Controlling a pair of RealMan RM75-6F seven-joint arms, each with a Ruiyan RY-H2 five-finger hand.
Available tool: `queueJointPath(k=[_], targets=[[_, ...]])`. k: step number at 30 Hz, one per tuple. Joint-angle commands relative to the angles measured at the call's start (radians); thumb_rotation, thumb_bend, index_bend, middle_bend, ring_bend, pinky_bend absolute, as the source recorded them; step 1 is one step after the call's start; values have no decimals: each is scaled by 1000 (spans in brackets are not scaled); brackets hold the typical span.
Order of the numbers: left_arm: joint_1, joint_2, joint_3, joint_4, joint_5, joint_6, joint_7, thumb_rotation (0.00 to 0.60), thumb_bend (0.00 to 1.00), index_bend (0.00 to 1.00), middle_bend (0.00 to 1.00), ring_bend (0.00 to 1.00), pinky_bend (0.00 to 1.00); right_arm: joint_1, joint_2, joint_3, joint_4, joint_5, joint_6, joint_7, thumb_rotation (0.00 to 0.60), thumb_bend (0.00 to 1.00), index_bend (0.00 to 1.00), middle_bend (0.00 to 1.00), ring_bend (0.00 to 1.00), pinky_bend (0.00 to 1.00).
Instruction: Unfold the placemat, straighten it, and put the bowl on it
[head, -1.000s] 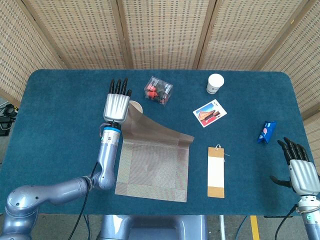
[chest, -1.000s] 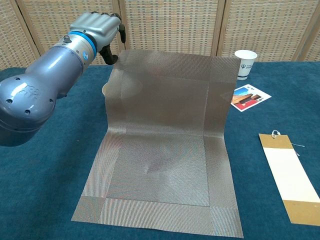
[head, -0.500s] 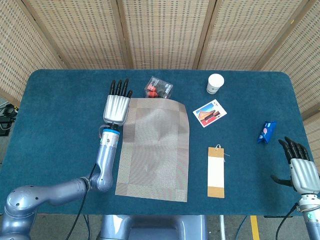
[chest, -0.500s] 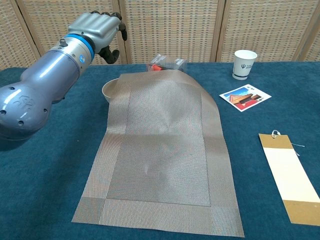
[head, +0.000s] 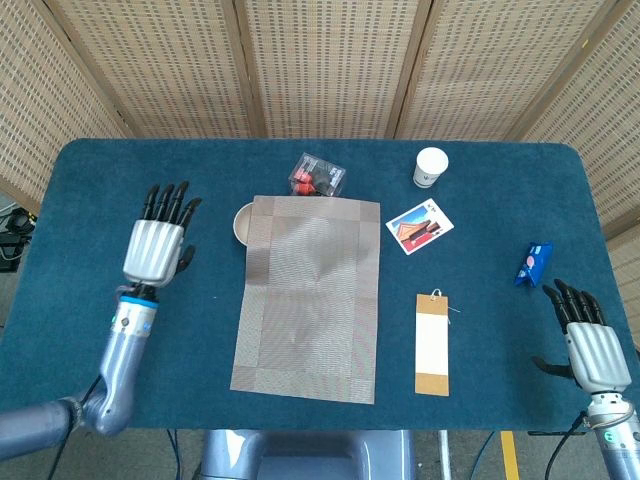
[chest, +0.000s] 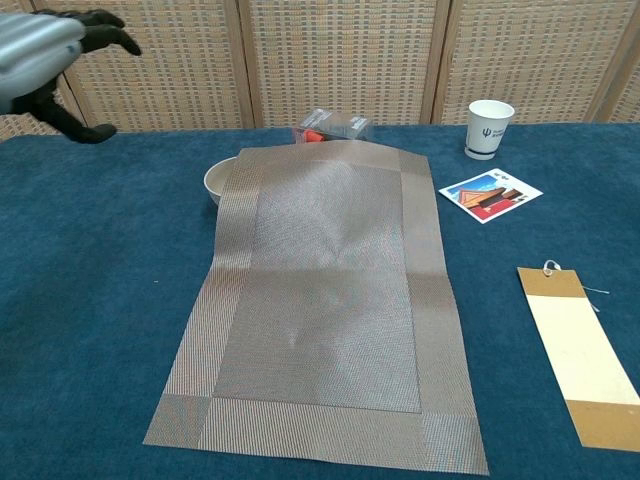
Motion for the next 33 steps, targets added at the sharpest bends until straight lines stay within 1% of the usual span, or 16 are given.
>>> queueJointPath(k=[1,5,8,11,16,20,24,27,30,33], targets=[[114,95,113,-64,104,81,-84,600,269,94,0,0,0,-1,-8,-9,-4,-13,4,-15,600,48,12,0,0,0],[216,150,192,-67,194,152,-196,600,260,55,0,0,0,-2,-19,-18,-5,-28,11,-37,600,30,12,0,0,0],[284,171,231,-45,243,206,-271,600,251,46,0,0,0,-2,-28,-23,-2,-34,10,-53,600,20,12,0,0,0],[341,180,258,-22,280,252,-337,600,221,41,0,0,0,-1,-35,-29,1,-41,9,-67,600,16,12,0,0,0],[422,177,287,36,331,319,-423,600,218,38,0,0,0,3,-44,-42,9,-63,6,-81,600,8,13,0,0,0],[487,163,302,105,355,362,-475,600,218,38,0,0,0,13,-45,-70,8,-115,-7,-76,600,1,13,0,0,0],[525,155,297,148,362,368,-527,600,217,38,0,0,0,28,-60,-101,-1,-182,-15,-49,600,0,17,0,0,0],[538,153,286,165,361,365,-542,600,218,39,0,0,0,41,-79,-114,-15,-210,-31,-60,600,0,23,0,0,0],[546,154,270,172,359,354,-559,600,218,38,0,0,0,72,-121,-123,-48,-249,-70,-119,600,0,38,0,0,0],[551,152,260,176,367,348,-561,600,217,37,0,0,0,89,-157,-119,-74,-252,-96,-187,600,0,57,0,0,0]])
